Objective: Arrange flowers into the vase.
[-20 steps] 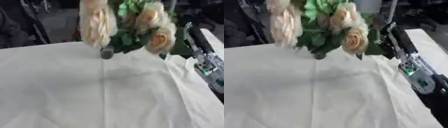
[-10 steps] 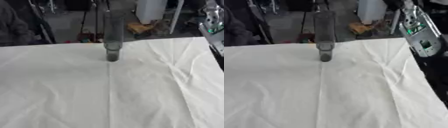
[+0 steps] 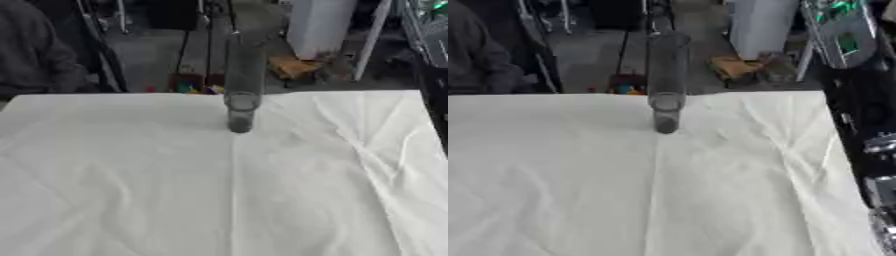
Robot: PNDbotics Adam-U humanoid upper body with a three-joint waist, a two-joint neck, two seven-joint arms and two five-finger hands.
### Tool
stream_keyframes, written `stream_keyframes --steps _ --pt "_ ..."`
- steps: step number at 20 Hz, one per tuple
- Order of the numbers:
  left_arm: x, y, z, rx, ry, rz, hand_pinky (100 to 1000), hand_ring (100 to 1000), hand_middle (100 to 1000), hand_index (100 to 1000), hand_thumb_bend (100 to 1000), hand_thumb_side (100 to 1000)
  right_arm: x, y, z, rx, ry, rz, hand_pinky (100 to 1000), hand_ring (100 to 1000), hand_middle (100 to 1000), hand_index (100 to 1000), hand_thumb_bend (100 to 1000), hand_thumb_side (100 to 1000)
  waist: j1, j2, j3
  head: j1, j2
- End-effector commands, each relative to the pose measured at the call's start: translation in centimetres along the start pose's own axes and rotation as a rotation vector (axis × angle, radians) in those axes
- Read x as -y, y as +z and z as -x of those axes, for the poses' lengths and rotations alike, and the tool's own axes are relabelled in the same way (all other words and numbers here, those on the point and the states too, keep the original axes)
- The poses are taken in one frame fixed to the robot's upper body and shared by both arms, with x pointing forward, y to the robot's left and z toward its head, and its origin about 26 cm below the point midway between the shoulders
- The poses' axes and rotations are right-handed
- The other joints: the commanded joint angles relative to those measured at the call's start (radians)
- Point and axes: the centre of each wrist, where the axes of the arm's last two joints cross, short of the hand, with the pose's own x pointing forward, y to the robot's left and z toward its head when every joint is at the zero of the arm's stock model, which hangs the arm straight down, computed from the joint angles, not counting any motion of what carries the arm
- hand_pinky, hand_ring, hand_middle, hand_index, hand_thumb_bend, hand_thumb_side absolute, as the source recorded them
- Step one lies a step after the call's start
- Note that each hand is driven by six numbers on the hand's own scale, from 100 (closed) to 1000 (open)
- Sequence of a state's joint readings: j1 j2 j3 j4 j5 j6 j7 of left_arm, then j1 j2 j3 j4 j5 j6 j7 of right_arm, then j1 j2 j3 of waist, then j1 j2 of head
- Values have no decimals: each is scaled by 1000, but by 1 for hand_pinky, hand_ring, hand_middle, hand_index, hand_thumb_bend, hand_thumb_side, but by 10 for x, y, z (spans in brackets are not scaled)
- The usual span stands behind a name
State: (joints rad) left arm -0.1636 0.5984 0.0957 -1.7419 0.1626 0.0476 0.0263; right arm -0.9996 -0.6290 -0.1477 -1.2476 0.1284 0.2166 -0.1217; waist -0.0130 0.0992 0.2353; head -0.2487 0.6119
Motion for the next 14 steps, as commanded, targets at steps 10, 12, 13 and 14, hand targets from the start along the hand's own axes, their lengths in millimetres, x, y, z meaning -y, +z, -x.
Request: stream_keyframes --steps 10,12,13,14 --pt "15 -21 -30 124 62 51 694 688 752 596 928 733 -26 -6 3 102 -267 -51 100 100 100 121 100 992 36 22 104 -106 -51" --pt "17 -23 -32 131 69 56 694 688 752 596 929 733 -30 -5 4 122 -296 -52 100 100 100 122 100 989 37 24 117 -125 -54" --pt "18 -23 -32 132 70 58 694 687 752 595 929 733 -32 -5 3 134 -312 -53 100 100 100 122 100 987 37 24 121 -131 -56" --pt "18 -23 -32 132 72 58 694 687 752 595 928 733 -35 -5 2 147 -329 -55 100 100 100 122 100 985 38 25 126 -137 -57"
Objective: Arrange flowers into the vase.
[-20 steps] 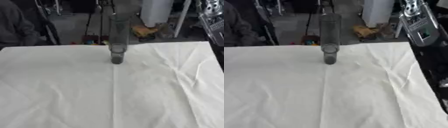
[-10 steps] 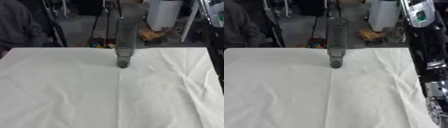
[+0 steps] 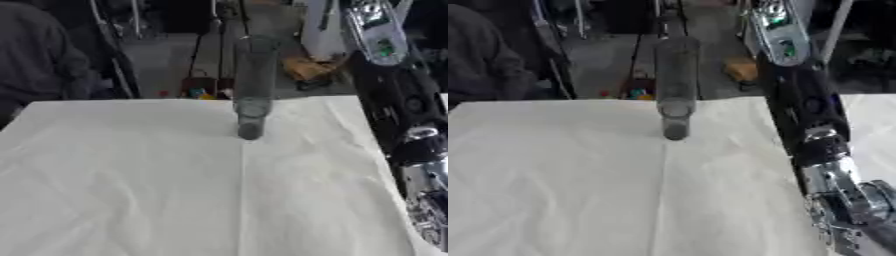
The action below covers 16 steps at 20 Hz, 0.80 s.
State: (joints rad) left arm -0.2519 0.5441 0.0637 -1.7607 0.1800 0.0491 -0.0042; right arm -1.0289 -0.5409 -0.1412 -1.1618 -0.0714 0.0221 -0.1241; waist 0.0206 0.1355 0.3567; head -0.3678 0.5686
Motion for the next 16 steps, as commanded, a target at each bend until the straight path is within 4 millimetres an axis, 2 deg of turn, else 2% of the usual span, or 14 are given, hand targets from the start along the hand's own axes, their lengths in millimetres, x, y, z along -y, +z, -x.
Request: stream_keyframes --steps 1,9,16 --pt "-2 -4 -11 36 -6 8 694 687 752 595 928 733 -2 -6 -11 71 -49 1 100 100 100 122 100 985 4 -11 7 -22 -14" --pt "1 -8 -14 51 6 19 694 687 751 595 932 733 -26 -3 -15 111 -175 -53 100 100 100 122 100 988 1 -5 32 -51 -23" --pt "2 -9 -16 62 11 23 694 687 750 594 934 732 -25 3 -5 73 -249 -76 100 100 100 123 100 1000 -2 3 56 -65 -31"
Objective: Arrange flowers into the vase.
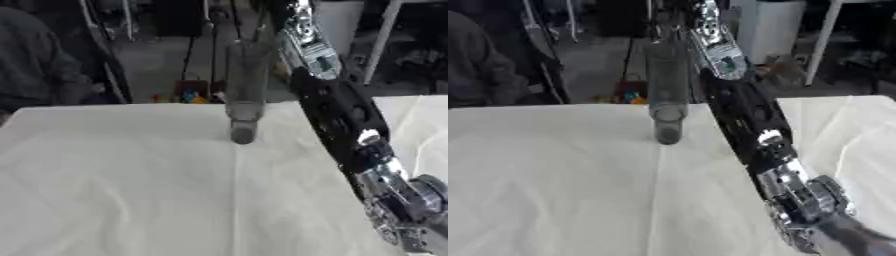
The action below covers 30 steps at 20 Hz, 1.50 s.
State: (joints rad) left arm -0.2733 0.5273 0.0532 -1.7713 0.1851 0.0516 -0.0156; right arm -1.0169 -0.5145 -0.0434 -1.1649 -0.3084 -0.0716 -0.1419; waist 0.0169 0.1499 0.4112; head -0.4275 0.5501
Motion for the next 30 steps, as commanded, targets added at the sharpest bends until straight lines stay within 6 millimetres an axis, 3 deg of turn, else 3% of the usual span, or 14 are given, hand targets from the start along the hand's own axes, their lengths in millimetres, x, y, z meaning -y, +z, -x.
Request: stream_keyframes --steps 1,4,8,10,19,30 --pt "-5 -4 -10 35 -12 2 694 687 750 594 934 732 5 -5 -13 35 -28 -8 100 100 100 123 100 1000 1 -10 2 -6 -12" --pt "-4 -5 -11 37 -12 3 694 687 750 594 934 732 7 -3 -10 19 -56 -19 100 100 100 122 100 1000 -1 -8 -1 -6 -12" --pt "-5 -5 -11 38 -16 3 694 686 750 593 936 732 24 1 -11 -30 -328 -42 100 100 100 123 100 1000 -8 -7 -6 -6 -12" --pt "-5 -5 -11 37 -17 3 693 686 749 593 937 732 29 3 -9 -42 -385 -50 100 100 100 125 100 1000 -10 -7 -7 -6 -12" --pt "-6 -4 -11 35 -20 1 693 686 749 592 940 732 34 3 -5 -42 -362 -65 100 100 100 126 100 1000 -13 -7 -8 -6 -18" --pt "-7 -3 -10 29 -25 -3 693 685 748 591 943 732 44 -6 -18 21 -300 -36 100 100 100 127 100 1000 -21 -15 -9 -8 -24"
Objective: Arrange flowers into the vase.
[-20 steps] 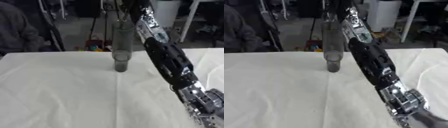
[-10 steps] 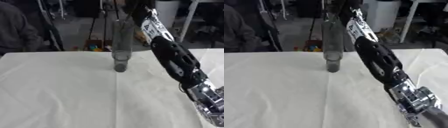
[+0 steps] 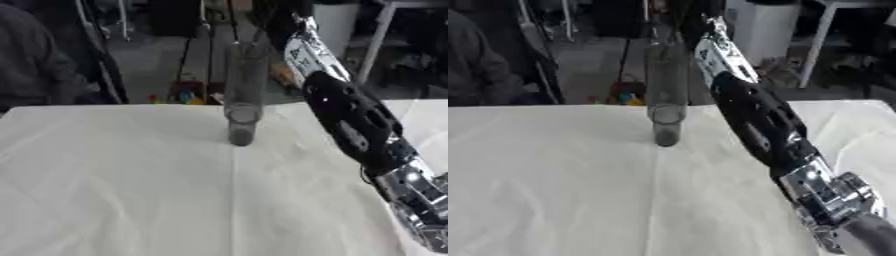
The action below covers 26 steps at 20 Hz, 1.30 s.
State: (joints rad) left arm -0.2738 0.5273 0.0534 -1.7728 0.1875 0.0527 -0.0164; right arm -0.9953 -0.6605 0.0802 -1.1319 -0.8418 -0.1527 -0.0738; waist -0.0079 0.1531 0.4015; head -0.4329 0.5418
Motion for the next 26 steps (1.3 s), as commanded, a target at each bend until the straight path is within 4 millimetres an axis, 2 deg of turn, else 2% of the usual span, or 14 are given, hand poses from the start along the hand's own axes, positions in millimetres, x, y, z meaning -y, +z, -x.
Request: stream_keyframes --steps 1,9,16,24,26 --pt "-7 -3 -10 29 -26 -4 693 685 748 591 944 732 7 -9 -23 59 59 7 100 100 100 127 100 1000 3 -19 2 -3 -17" --pt "-7 -3 -10 31 -24 -6 693 684 747 590 947 731 20 -6 -21 93 226 39 100 100 100 127 100 1000 1 -9 14 -10 -30" --pt "-7 -3 -10 33 -20 -7 693 683 746 589 950 730 21 -5 -18 109 293 36 100 100 100 128 100 1000 2 1 22 -14 -35" --pt "-7 -3 -10 33 -19 -8 692 683 746 588 951 730 25 0 -14 90 398 7 100 100 100 176 100 1000 0 4 20 -12 -33" --pt "-7 -3 -10 32 -19 -8 692 682 745 588 952 730 25 1 -14 84 426 -4 100 100 100 202 100 977 0 4 18 -12 -34"
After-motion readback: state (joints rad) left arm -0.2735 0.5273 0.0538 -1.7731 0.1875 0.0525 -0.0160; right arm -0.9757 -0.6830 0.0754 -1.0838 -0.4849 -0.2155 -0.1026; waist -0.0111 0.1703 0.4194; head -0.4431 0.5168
